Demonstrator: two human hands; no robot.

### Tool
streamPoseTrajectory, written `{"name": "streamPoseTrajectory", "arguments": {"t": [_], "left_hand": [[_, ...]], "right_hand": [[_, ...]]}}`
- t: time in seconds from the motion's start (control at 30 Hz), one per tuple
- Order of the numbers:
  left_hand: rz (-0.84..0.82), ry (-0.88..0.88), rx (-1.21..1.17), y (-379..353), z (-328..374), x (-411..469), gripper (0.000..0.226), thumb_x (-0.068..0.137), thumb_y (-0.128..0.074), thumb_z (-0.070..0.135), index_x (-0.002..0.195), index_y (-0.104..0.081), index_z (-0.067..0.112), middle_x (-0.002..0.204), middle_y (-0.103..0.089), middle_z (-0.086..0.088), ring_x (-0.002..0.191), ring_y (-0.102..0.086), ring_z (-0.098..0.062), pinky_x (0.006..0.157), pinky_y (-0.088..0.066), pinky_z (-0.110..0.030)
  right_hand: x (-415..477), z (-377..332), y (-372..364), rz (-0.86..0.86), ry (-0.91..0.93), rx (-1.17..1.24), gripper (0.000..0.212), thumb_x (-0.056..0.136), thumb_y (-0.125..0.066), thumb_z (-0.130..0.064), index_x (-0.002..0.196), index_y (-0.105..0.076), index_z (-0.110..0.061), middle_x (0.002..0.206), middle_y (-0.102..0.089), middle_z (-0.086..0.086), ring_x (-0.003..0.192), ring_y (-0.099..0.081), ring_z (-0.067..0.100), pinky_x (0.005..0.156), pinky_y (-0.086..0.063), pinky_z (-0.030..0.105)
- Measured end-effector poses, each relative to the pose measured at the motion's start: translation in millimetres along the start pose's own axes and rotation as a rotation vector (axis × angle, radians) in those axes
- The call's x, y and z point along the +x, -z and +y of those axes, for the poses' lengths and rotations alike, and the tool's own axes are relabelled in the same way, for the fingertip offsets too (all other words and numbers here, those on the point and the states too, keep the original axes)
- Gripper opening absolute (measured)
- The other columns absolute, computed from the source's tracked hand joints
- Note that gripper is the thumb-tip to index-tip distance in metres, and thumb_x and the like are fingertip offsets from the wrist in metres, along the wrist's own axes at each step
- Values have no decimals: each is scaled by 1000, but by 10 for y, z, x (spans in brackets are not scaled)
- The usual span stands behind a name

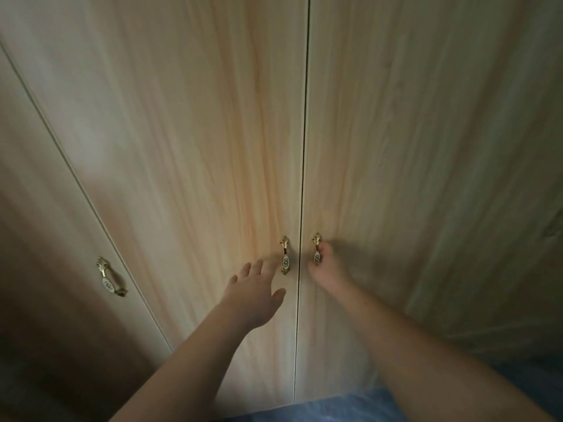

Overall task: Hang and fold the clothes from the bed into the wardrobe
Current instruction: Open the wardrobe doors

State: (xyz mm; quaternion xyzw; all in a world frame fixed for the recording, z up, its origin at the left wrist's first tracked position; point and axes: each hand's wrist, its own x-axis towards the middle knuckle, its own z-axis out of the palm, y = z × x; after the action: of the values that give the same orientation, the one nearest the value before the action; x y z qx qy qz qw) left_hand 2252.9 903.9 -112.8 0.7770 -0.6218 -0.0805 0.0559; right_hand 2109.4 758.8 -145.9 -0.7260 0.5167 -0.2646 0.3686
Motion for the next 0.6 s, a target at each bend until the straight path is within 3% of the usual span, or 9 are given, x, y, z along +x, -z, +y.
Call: {"name": "streamPoseTrajectory", "arguments": {"t": [0.17, 0.27, 0.37, 0.47, 0.53, 0.6], "left_hand": [[-111, -86, -217, -300, -66, -237, 70, 100, -44, 46, 159, -9, 29, 166, -18, -2, 152, -12, -25, 122, -19, -43], [-140, -135, -377, -531, 155, -330, 72, 100, -49, 41, 159, -11, 26, 164, -24, 0, 149, -24, -23, 116, -24, -33], [-117, -158, -502, -716, 568, -402, 75, 97, -55, 34, 158, -12, 25, 161, -31, -1, 143, -37, -21, 106, -26, -20], [-167, -326, -621, -795, 1121, -526, 73, 94, -57, 27, 156, -19, 30, 153, -40, 4, 138, -41, -11, 106, -22, -2], [-238, -430, -668, -879, 1505, -641, 65, 92, -56, 24, 148, -27, 37, 142, -53, 8, 127, -53, -7, 109, -38, -19], [-268, -488, -661, -988, 1864, -742, 70, 93, -56, 22, 152, -20, 34, 140, -55, 8, 125, -56, -7, 108, -44, -31]], "right_hand": [[-297, 58, 16, 105, -78, -115, 30, 93, -54, -24, 121, -52, -18, 95, -64, 2, 88, -64, 28, 70, -39, 26], [-744, 206, 121, 178, -63, -60, 25, 98, -52, -24, 122, -50, -19, 89, -62, -6, 78, -63, 18, 67, -41, 23], [-1278, 466, 362, 230, -38, -29, 18, 98, -54, -18, 115, -51, -24, 92, -60, -10, 88, -65, 17, 75, -44, 26], [-1694, 721, 778, 223, -43, -79, 10, 99, -50, -20, 105, -50, -27, 90, -65, -5, 84, -65, 18, 74, -49, 33], [-1918, 886, 1069, 208, -48, -98, 11, 99, -49, -20, 101, -49, -31, 92, -66, -3, 83, -64, 15, 72, -50, 32], [-2116, 1044, 1339, 194, -59, -116, 18, 98, -50, -20, 94, -45, -37, 88, -63, -10, 78, -61, 4, 64, -44, 24]]}}
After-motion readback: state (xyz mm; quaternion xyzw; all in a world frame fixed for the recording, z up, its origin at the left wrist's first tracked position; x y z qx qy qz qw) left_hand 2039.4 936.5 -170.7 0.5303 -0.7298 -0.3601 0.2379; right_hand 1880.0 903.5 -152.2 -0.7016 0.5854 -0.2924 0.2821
